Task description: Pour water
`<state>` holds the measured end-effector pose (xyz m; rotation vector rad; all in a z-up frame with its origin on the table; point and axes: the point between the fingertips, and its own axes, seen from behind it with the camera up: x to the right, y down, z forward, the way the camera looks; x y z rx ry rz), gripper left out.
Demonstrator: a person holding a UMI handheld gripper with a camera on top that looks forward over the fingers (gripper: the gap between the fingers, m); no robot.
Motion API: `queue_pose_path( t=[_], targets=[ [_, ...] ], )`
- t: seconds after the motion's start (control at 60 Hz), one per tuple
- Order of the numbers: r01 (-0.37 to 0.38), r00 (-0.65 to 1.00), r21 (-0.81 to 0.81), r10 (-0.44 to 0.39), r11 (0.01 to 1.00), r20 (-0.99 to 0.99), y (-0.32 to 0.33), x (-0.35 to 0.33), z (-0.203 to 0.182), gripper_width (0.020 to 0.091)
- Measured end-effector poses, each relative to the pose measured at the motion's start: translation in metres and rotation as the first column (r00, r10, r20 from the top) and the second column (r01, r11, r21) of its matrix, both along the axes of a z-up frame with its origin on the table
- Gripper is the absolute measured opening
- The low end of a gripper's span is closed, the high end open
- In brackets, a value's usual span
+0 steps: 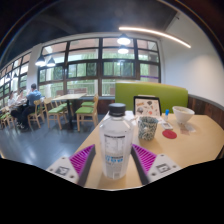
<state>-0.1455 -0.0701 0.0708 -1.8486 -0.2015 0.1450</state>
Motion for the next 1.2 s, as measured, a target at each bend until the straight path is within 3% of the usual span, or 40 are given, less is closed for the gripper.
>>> queue_pose_path(
  t=[0.033, 0.25, 0.417, 0.55, 0.733, 0.867, 0.933, 0.983, 1.117, 1.2],
  targets=[
    [0.009, 1.0, 0.031, -0.009, 0.999, 0.017, 0.012, 0.002, 0.0, 0.0588],
    [0.015, 0.997, 0.077, -0.009, 0.997, -0.074, 0.034, 0.002, -0.002, 0.055],
    [0.014, 0.999, 0.106, -0.009, 0.994, -0.045, 0.041, 0.005, -0.003, 0.0429],
    [0.003, 0.999, 0.091, 0.001, 0.996, -0.038, 0.046, 0.002, 0.0, 0.0428],
    [-0.024, 0.934, -0.014, 0.017, 1.0, -0.357, 0.084, -0.022, 0.024, 0.0427],
    [-0.063, 0.68, -0.052, 0.005, 0.997, -0.733, 0.136, -0.019, 0.056, 0.0428],
    [-0.05, 0.482, -0.077, -0.044, 0.996, -0.875, 0.141, -0.022, 0.083, 0.0428],
    [-0.063, 0.313, -0.074, -0.051, 0.995, -0.948, 0.173, 0.0, 0.082, 0.0417],
    [-0.069, -0.119, -0.137, -0.145, 0.988, -0.982, 0.172, 0.014, 0.106, 0.0439],
    [-0.117, -0.285, -0.137, -0.166, 0.984, -0.944, 0.202, 0.025, 0.09, 0.0437]
  ],
)
